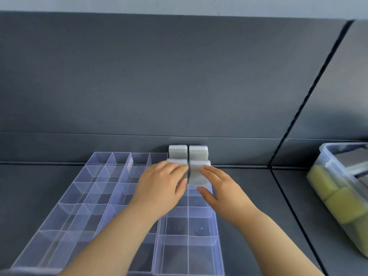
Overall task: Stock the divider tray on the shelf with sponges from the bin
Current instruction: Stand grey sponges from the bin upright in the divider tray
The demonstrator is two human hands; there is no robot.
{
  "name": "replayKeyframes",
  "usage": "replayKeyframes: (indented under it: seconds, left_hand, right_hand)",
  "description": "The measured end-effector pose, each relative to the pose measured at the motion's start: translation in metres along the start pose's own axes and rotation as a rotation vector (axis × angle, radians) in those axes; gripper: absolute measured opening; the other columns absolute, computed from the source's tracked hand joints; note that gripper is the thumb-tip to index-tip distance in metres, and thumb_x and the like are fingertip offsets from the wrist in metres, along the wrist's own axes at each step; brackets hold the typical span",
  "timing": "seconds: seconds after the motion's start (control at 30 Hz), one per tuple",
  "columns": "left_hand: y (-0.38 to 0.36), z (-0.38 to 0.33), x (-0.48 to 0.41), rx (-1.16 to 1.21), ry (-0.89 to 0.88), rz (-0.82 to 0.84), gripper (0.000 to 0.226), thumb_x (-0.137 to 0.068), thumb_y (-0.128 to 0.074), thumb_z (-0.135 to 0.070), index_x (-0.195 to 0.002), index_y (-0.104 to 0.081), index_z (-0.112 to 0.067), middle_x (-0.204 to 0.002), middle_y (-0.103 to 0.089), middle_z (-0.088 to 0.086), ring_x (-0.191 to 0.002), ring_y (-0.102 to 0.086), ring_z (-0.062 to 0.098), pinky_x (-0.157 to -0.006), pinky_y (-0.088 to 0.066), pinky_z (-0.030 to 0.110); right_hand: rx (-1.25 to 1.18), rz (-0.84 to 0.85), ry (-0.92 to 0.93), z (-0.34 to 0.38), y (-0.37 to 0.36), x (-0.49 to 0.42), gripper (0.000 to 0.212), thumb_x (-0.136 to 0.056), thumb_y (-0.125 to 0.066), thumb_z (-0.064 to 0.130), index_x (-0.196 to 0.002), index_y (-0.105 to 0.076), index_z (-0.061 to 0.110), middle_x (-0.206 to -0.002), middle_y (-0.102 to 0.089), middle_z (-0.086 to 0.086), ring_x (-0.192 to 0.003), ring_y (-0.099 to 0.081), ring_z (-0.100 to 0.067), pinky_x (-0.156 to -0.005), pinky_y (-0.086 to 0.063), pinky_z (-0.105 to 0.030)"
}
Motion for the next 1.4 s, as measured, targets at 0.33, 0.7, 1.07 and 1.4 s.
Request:
replayKeyframes:
  seconds: [0.33, 0.7, 1.07, 1.4]
  left_hand:
    - [0.002, -0.033, 0.065, -0.061, 0.042, 0.036, 0.039, -0.084, -0.041, -0.035, -0.105, -0.070, -0.019, -0.095, -0.070, -0.007, -0.083, -0.066, 0.016, -0.066, -0.051, 0.030]
    - [0.051, -0.028, 0.137, -0.025, 0.007, 0.040, 0.044, -0.085, -0.037, -0.040, -0.111, -0.068, -0.022, -0.099, -0.070, -0.009, -0.089, -0.066, 0.014, -0.073, -0.052, 0.030]
    - [0.051, -0.056, 0.235, 0.181, -0.069, 0.090, 0.040, -0.084, -0.042, -0.036, -0.107, -0.070, -0.021, -0.101, -0.070, -0.008, -0.091, -0.065, 0.012, -0.074, -0.052, 0.027]
    - [0.022, -0.190, 0.201, 0.280, -0.298, 0.128, 0.042, -0.085, -0.041, -0.036, -0.109, -0.070, -0.019, -0.104, -0.070, -0.005, -0.094, -0.065, 0.014, -0.078, -0.052, 0.028]
  right_hand:
    - [-0.072, 0.021, -0.016, 0.004, -0.015, 0.060, 0.052, -0.094, -0.043, 0.044, -0.141, -0.035, 0.025, -0.148, -0.032, 0.011, -0.136, -0.027, -0.005, -0.102, -0.015, -0.008]
    - [-0.068, -0.109, -0.120, 0.071, -0.007, 0.132, 0.050, -0.093, -0.040, 0.046, -0.139, -0.040, 0.025, -0.145, -0.038, 0.011, -0.133, -0.032, -0.006, -0.103, -0.023, -0.013]
    - [-0.104, -0.031, -0.391, 0.092, -0.043, 0.255, 0.105, -0.062, 0.004, 0.089, -0.135, -0.045, 0.029, -0.139, -0.043, 0.015, -0.129, -0.037, -0.005, -0.103, -0.031, -0.020]
    - [-0.134, -0.225, -0.598, 0.012, 0.024, 0.371, 0.064, -0.085, -0.018, 0.059, -0.131, -0.050, 0.028, -0.132, -0.049, 0.014, -0.122, -0.040, -0.001, -0.096, -0.028, -0.014]
Point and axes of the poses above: each hand's wrist, its own x-axis away from the middle knuckle, its own y-axis out of the back of the hand, z = x × y, the point moved 6 cm from there along -x, towards the middle knuckle
